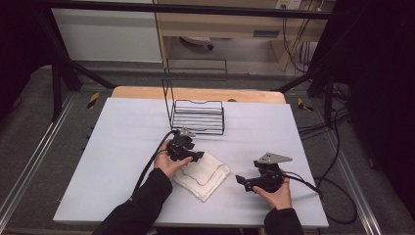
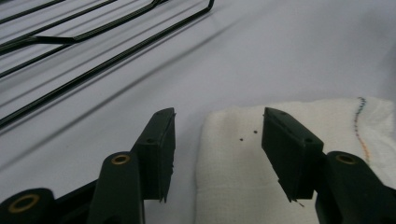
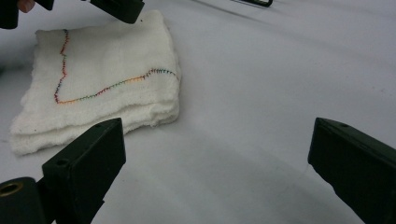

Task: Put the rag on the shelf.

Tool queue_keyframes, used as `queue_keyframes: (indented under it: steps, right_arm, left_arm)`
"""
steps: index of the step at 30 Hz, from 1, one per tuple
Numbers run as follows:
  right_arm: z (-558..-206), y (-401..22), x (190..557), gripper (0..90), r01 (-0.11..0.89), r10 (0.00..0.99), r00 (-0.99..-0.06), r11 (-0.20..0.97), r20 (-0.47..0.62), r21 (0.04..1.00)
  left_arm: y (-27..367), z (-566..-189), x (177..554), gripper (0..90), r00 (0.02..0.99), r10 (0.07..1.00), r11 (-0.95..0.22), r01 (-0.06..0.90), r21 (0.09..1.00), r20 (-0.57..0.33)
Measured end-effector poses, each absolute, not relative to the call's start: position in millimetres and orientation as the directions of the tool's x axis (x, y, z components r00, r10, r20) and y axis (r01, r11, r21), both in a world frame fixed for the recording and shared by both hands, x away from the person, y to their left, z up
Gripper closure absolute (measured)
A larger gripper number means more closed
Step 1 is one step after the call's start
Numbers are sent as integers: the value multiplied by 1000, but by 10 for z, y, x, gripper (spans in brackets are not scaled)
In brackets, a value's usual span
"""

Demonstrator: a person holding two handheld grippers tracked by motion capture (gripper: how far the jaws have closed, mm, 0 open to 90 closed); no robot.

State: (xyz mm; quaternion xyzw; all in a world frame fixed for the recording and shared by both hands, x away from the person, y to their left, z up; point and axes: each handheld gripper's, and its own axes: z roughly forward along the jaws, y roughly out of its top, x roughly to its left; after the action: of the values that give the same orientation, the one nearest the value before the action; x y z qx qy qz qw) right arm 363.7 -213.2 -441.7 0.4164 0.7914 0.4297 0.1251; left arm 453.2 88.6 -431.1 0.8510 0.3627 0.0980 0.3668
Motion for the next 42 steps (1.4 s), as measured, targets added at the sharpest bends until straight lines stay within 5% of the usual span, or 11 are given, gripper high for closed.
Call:
queue_keyframes:
  steps: [11,24,31,42]
  right_arm:
    - [-4425,-2125,3646,41,558,766,-621,284,165,779]
    - [-4421,-2116,3659,32,565,766,-615,266,185,781]
    - [-4423,-2104,3671,32,570,767,-613,261,191,779]
    - [-4403,-1990,3715,40,570,764,-612,245,206,784]
  left_arm:
    - [853,-4353,4547,685,725,678,-487,568,664,-123]
    - [874,-4412,4619,724,718,672,-468,601,648,-181]
    - [849,-4393,4596,818,722,675,-485,590,645,-153]
    - [1029,-4279,4443,839,688,710,-430,590,684,-147]
